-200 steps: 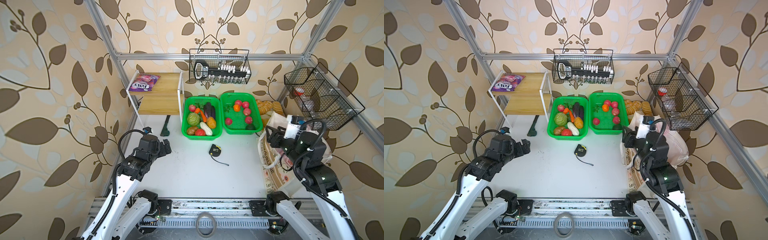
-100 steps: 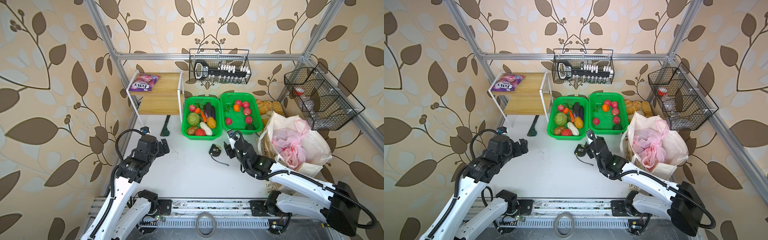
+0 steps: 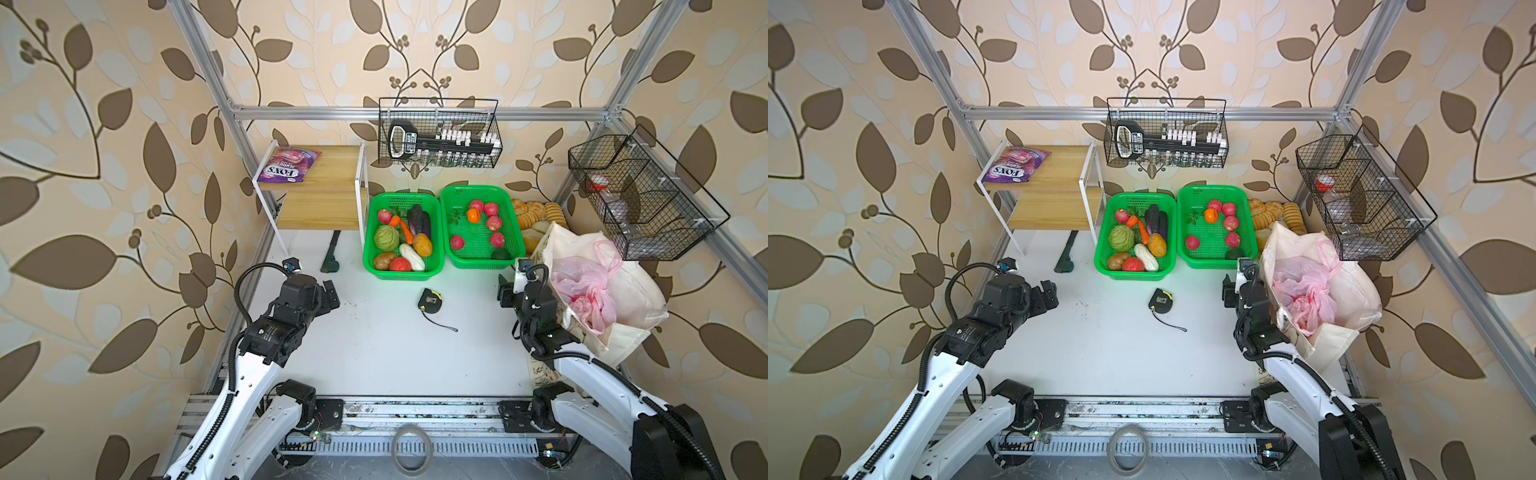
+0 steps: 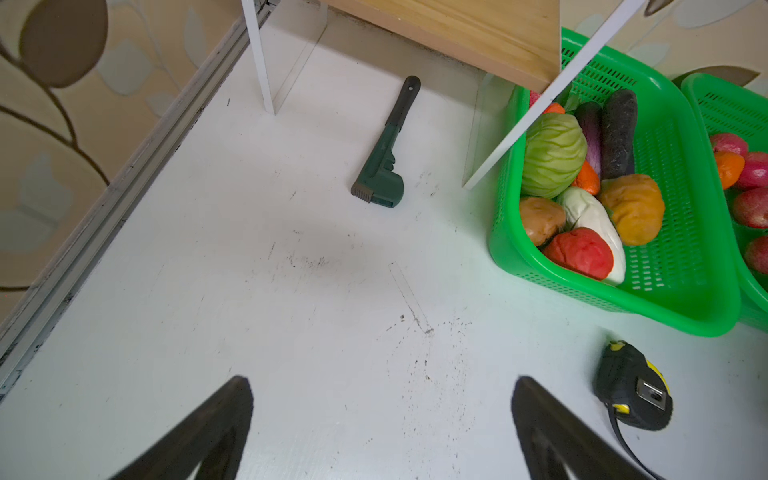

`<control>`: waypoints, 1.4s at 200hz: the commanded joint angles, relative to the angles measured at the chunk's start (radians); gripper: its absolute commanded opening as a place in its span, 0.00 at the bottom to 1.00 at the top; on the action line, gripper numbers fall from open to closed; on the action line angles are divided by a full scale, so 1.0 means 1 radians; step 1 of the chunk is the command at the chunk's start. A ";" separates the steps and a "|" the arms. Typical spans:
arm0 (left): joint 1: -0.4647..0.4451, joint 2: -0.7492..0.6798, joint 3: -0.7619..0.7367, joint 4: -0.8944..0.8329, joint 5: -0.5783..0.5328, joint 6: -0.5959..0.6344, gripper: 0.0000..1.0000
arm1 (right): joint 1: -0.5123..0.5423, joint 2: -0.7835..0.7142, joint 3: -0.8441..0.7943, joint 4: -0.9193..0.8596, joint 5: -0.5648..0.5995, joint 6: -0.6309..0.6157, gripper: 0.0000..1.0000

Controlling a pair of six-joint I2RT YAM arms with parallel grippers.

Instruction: Place the mixed food into the grocery bags and tie them

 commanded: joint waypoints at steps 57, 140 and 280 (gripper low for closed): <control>0.003 -0.007 -0.104 0.188 -0.092 0.005 0.99 | -0.154 0.087 -0.225 0.498 -0.323 -0.070 0.69; 0.003 0.027 -0.251 0.524 -0.261 0.244 0.99 | -0.167 0.399 -0.140 0.649 -0.222 -0.029 0.71; 0.039 0.664 -0.376 1.329 -0.374 0.475 0.99 | -0.171 0.391 -0.126 0.605 -0.145 0.007 1.00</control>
